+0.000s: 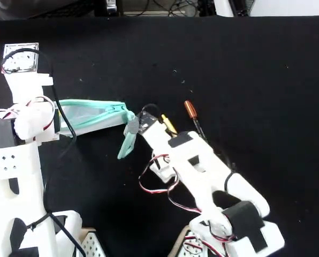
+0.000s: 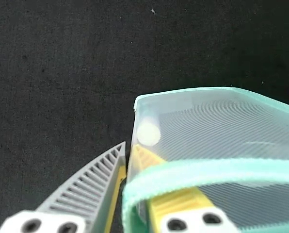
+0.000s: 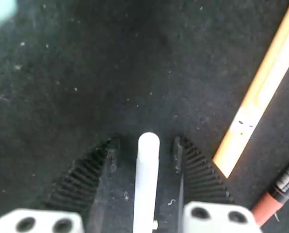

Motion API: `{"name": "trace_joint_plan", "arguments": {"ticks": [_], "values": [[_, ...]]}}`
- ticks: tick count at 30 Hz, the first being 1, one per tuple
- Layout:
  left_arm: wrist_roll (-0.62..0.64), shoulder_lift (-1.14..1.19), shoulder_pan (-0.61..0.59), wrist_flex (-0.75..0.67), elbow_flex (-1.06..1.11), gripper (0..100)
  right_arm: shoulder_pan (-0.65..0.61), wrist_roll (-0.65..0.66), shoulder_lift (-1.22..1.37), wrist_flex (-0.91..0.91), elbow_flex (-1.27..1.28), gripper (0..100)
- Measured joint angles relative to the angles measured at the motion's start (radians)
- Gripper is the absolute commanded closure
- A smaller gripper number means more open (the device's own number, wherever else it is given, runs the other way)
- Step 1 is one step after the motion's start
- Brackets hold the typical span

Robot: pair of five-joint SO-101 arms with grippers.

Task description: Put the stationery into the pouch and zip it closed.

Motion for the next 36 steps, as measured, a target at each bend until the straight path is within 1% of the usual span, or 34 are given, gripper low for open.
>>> {"name": "trace_joint_plan", "arguments": {"ticks": [1,2,3,4,9,12,17,23,27,31,36], "values": [[0.0,0.0,0.0,0.0,0.0,97,0.0,0.0,0.009,0.0,-0.009,95.7],[0.0,0.0,0.0,0.0,0.0,97,0.003,0.0,0.015,0.0,-0.018,99.4],[0.0,0.0,0.0,0.0,0.0,97,0.005,0.0,0.021,0.0,-0.028,97.3],[0.0,0.0,0.0,0.0,0.0,97,0.006,0.0,0.023,0.0,-0.034,98.6],[0.0,0.0,0.0,0.0,0.0,97,0.003,0.0,0.035,0.038,-0.051,98.7],[0.0,0.0,0.0,0.0,0.002,97,0.002,0.002,-0.009,0.071,-0.043,98.7],[0.0,0.0,0.0,0.0,0.002,97,0.002,0.002,-0.212,0.161,-0.034,98.7],[0.0,0.0,0.0,0.0,0.002,97,0.002,0.002,-0.592,0.302,-0.038,98.7],[0.0,0.0,0.0,0.0,0.002,97,0.002,0.002,-0.825,0.382,-0.112,98.7],[0.0,0.0,0.0,0.0,0.002,97,0.002,0.002,-0.939,0.373,-0.167,98.7],[0.0,0.0,0.0,0.0,0.009,97,-0.003,0.002,-0.991,0.232,-0.219,98.7]]}}
